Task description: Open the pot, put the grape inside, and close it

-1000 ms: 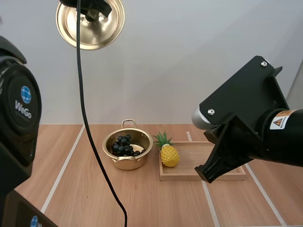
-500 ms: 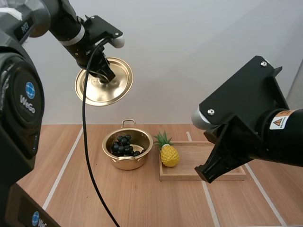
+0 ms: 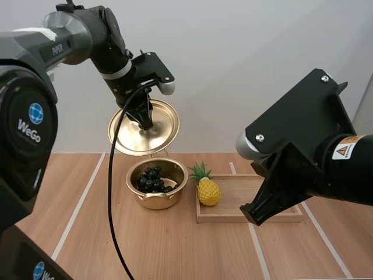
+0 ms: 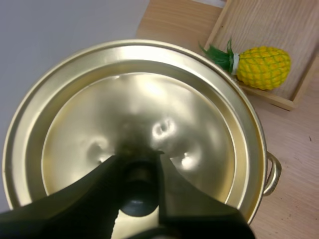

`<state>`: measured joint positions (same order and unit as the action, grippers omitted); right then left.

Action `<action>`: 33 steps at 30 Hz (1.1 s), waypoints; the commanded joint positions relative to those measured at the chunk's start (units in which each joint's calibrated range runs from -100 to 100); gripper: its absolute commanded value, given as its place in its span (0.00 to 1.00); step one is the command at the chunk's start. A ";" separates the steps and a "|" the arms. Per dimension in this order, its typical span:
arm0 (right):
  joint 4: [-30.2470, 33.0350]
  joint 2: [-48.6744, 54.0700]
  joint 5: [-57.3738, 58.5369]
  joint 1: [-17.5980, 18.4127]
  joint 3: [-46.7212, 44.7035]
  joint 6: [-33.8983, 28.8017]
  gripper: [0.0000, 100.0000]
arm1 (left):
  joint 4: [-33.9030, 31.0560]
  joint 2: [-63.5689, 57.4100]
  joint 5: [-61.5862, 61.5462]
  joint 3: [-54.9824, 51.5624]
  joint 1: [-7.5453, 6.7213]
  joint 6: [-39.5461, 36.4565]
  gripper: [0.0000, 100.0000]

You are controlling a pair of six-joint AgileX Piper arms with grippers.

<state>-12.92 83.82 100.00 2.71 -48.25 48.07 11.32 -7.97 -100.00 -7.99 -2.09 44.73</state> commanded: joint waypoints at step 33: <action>-0.06 0.58 0.00 -0.20 0.16 -0.04 0.00 | -6.22 17.10 0.00 2.65 -3.67 -3.14 0.00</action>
<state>-12.79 83.82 100.00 2.71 -48.25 48.07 6.03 8.84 -100.00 -5.99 -5.14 42.79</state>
